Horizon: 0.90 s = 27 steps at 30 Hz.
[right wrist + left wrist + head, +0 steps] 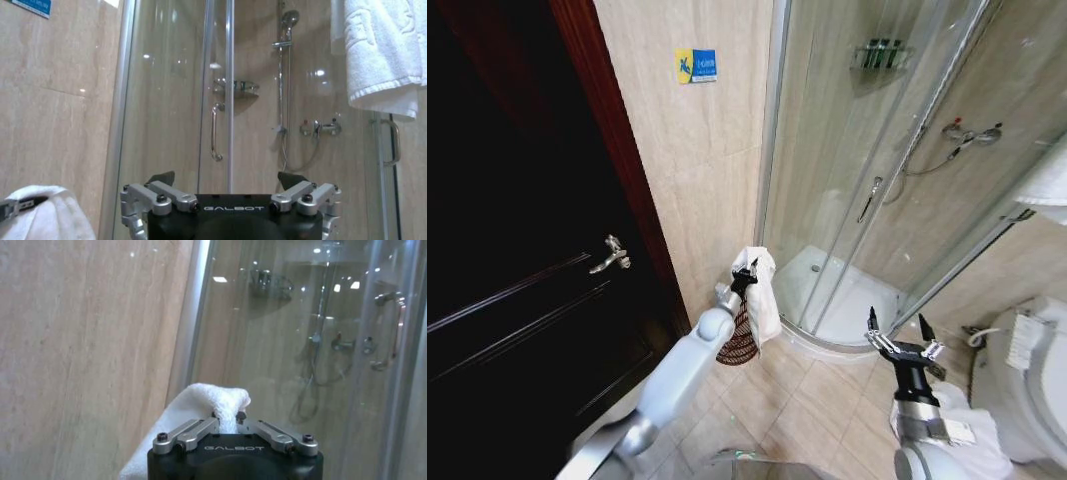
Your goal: Discard the used towel into the hamper.
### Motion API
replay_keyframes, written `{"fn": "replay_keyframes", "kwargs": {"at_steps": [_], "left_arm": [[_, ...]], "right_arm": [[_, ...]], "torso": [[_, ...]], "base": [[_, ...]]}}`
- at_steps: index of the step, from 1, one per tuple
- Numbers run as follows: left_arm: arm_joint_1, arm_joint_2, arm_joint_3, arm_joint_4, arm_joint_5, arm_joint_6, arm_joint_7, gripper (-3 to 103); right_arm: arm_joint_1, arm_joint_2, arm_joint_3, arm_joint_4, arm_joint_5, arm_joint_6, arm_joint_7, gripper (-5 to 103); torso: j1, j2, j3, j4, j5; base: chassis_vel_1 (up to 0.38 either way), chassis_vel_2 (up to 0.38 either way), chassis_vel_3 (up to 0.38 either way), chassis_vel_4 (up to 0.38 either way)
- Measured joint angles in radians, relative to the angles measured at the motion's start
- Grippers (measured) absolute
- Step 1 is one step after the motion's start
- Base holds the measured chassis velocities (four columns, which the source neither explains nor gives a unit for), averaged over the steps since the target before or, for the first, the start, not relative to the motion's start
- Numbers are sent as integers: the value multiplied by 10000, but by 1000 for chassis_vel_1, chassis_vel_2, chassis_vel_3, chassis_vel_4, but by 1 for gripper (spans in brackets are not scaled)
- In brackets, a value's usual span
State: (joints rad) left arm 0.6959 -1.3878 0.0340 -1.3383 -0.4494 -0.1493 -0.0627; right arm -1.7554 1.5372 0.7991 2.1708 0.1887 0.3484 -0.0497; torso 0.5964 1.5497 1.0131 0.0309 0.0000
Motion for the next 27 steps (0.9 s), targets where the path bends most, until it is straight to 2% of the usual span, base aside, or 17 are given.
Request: {"fn": "replay_keyframes", "kwargs": {"at_steps": [15,20,23,27], "left_arm": [[-1599,-285,-204,2018,-358,-329,-30,2],[-1471,-324,-132,2204,-356,-333,-18,2],[-1307,-464,-80,2553,-355,-405,33,2],[-1228,-669,-59,3038,-230,-594,163,2]], "right_arm": [[85,-80,38,-317,-345,342,-443,100],[90,-46,42,-422,-532,438,-471,100],[102,-18,136,-487,-1058,569,-437,100],[69,-17,125,-506,-1074,635,-363,100]], "torso": [[0,0,0,1,-1],[-1,0,-1,1,0],[-3,0,-1,1,-1],[-2,0,-1,0,-1]], "base": [[0,0,0,0],[0,0,0,0],[0,0,0,0],[0,0,0,0]]}}
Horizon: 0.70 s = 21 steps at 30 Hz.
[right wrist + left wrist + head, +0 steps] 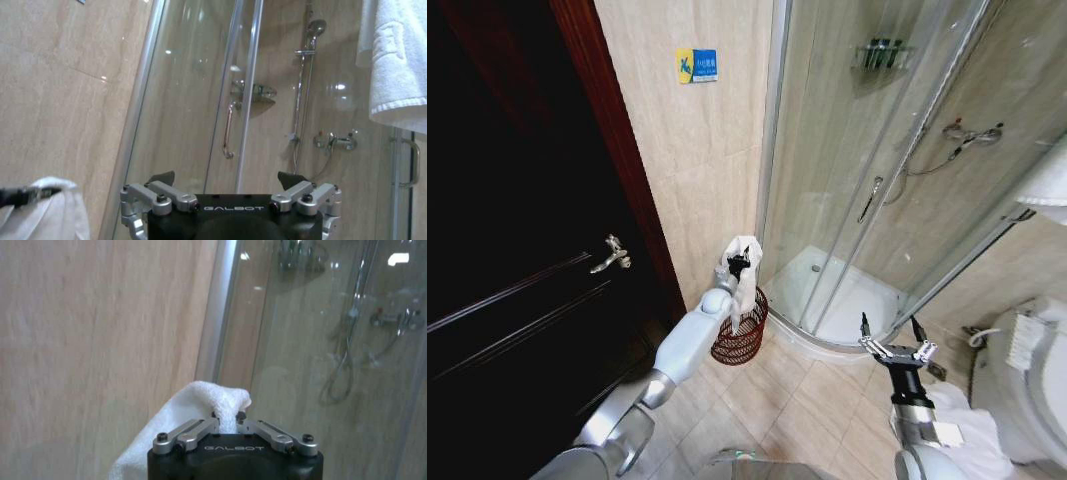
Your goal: Discard the used towel into the hamper.
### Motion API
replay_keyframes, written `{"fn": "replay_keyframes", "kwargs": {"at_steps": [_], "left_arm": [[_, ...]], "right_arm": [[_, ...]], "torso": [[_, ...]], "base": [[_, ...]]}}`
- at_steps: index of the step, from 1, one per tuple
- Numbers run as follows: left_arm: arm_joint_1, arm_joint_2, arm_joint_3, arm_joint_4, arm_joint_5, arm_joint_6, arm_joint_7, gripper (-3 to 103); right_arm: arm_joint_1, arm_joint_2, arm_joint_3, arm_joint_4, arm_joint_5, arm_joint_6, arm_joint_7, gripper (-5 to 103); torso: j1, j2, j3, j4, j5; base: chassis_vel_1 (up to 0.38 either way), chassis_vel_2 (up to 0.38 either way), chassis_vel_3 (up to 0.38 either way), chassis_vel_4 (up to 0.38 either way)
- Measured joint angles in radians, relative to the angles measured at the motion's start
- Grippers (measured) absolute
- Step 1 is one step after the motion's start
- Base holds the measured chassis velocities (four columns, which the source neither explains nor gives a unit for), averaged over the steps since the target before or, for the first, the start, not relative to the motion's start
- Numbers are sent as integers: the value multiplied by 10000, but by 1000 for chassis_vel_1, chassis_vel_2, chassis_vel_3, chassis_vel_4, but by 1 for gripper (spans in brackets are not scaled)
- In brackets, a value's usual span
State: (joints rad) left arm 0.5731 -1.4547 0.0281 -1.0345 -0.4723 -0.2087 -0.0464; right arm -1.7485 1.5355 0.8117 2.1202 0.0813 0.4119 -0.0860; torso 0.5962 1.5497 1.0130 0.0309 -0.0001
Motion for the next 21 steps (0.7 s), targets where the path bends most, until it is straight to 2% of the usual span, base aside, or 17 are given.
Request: {"fn": "replay_keyframes", "kwargs": {"at_steps": [6,9,18,21], "left_arm": [[112,-221,59,590,50,-116,88,2],[118,-347,190,1243,26,-290,163,2],[-186,-390,177,1888,41,-294,246,2],[-220,-398,220,2288,-213,-203,291,2]], "right_arm": [[-41,-8,-35,-40,141,112,7,100],[-11,-16,-72,-78,167,194,-31,100],[18,-15,-140,-147,310,203,-57,100],[37,-4,-167,-167,364,217,-103,100]], "torso": [[0,0,0,1,1],[0,0,1,1,0],[0,0,0,0,0],[0,0,0,2,0]], "base": [[0,0,0,0],[0,0,0,0],[0,0,0,0],[0,0,0,0]]}}
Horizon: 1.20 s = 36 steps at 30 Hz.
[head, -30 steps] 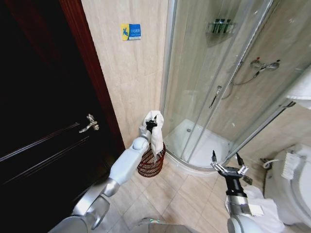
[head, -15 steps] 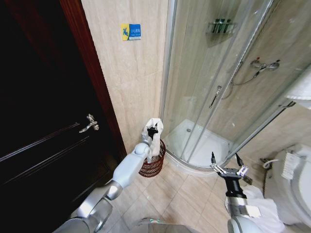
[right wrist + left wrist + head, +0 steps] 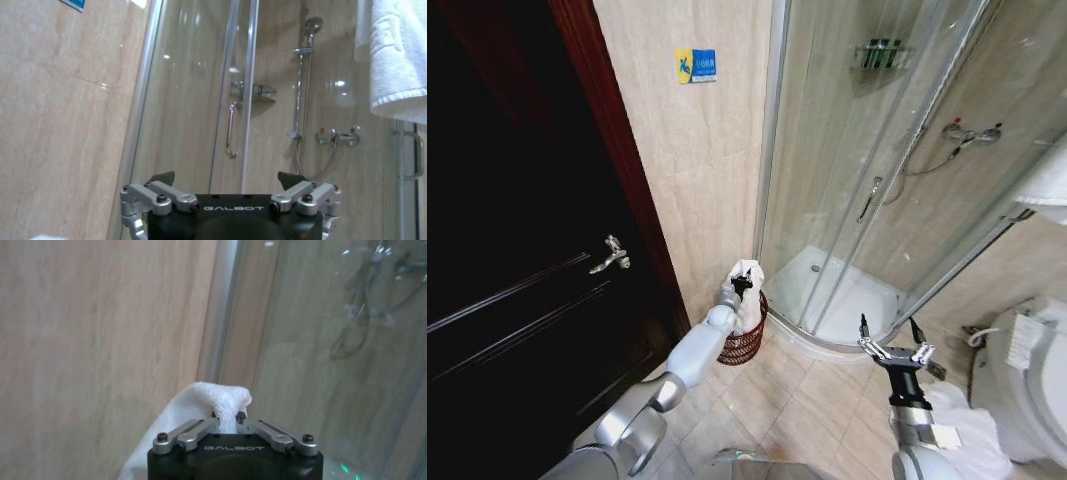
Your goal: Discard the used towel into the hamper.
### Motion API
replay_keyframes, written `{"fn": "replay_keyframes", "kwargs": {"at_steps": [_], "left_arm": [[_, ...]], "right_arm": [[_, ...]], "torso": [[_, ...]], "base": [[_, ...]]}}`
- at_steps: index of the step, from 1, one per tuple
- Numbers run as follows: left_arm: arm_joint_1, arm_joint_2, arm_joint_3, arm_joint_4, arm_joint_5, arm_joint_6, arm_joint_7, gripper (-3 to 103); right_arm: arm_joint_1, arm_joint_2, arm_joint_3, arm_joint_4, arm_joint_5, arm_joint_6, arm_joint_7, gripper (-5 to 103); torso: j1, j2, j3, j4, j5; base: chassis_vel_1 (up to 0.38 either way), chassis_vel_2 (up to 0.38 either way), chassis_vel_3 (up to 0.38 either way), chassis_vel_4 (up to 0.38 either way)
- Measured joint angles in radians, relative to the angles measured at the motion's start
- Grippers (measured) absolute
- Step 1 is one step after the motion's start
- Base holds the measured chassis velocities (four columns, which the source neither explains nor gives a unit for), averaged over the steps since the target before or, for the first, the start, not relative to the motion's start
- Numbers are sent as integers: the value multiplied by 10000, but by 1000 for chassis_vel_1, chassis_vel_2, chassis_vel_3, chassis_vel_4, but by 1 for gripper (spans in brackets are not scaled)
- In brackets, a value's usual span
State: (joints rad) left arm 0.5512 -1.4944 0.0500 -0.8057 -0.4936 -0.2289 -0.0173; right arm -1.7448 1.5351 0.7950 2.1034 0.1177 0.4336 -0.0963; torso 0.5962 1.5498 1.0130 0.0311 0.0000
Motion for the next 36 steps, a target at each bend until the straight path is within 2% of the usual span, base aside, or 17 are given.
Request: {"fn": "replay_keyframes", "kwargs": {"at_steps": [5,9,14,22,27,36], "left_arm": [[-9,-99,45,574,-122,-51,151,2],[-6,-122,204,946,-140,-69,290,2],[-2,-128,567,1539,74,-94,463,2],[-8,-471,436,2376,466,-151,570,2],[124,-590,204,2459,802,-152,571,2],[266,-621,-10,2514,962,-204,572,2]], "right_arm": [[-4,29,7,-55,48,72,-39,100],[100,83,-97,-100,329,412,109,100],[145,98,-103,-150,502,618,89,100],[-67,98,21,-142,698,742,-151,100],[-159,183,24,-38,532,461,167,100],[-106,155,13,-120,544,573,232,100]], "torso": [[1,0,0,-2,-1],[0,0,0,-2,0],[1,0,0,-1,0],[0,0,0,-2,0],[0,0,0,-2,-1],[-3,3,-1,-2,0]], "base": [[0,0,0,0],[0,0,0,0],[0,0,0,0],[0,0,0,0],[0,0,0,0],[-3,8,5,-3]]}}
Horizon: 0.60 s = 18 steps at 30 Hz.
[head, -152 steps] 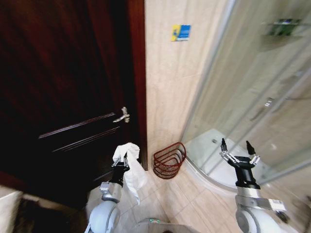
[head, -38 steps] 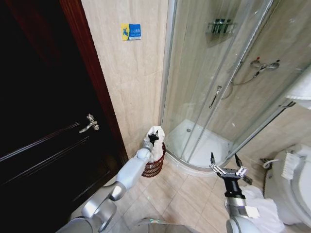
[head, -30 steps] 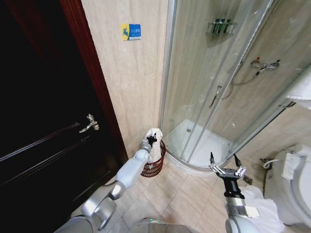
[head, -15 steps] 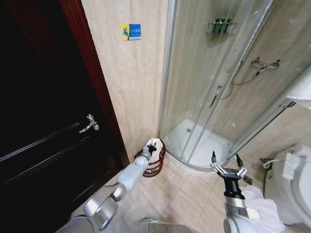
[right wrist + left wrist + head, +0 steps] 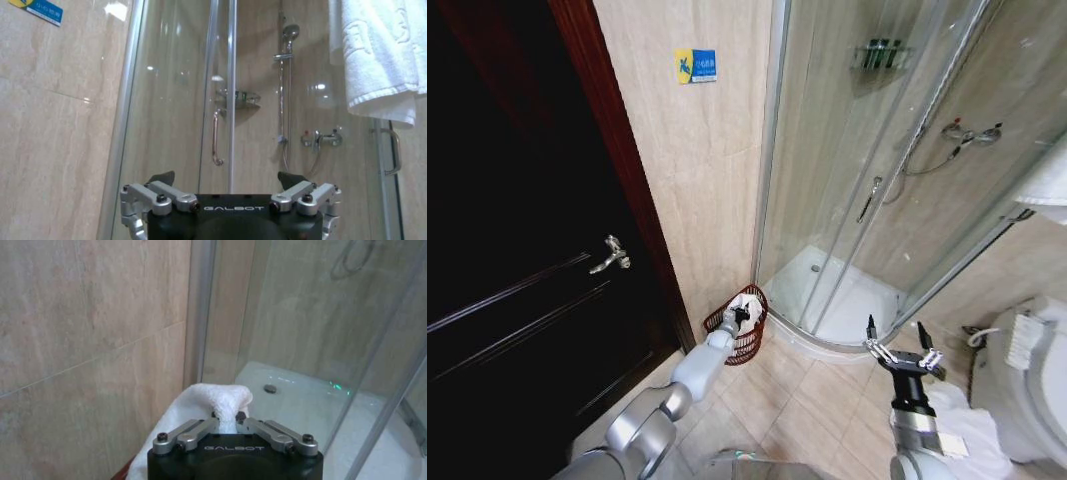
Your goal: Discard the used towel into the hamper.
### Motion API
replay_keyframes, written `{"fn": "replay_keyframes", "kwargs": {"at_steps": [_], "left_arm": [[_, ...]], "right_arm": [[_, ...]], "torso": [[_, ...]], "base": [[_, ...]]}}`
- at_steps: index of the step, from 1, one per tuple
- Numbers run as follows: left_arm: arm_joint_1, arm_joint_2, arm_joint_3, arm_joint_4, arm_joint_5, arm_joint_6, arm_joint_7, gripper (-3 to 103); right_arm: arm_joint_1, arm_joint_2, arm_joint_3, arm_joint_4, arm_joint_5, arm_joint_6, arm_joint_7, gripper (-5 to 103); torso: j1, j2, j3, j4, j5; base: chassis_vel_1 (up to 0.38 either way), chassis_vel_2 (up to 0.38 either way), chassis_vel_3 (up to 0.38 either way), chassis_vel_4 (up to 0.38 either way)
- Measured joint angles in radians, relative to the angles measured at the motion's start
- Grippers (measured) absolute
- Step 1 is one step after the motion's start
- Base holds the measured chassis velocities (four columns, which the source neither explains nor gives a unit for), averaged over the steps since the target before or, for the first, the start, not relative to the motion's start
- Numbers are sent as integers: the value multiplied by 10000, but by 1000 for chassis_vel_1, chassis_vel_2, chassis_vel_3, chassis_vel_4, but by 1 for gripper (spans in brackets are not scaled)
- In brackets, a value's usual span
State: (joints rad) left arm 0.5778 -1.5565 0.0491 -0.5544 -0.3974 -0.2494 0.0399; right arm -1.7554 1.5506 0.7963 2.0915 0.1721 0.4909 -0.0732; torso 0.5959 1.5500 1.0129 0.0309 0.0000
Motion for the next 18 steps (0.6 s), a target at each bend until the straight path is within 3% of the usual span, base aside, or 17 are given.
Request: {"fn": "replay_keyframes", "kwargs": {"at_steps": [5,18], "left_arm": [[56,-65,-74,46,71,-50,0,2],[-32,-235,-89,606,270,-47,-80,2]], "right_arm": [[54,30,-82,-271,75,537,-253,100],[-108,125,-194,-596,182,893,-1136,100]], "torso": [[2,0,0,0,0],[-4,0,-1,0,3]], "base": [[-100,95,83,-98],[-41,38,28,-38]]}}
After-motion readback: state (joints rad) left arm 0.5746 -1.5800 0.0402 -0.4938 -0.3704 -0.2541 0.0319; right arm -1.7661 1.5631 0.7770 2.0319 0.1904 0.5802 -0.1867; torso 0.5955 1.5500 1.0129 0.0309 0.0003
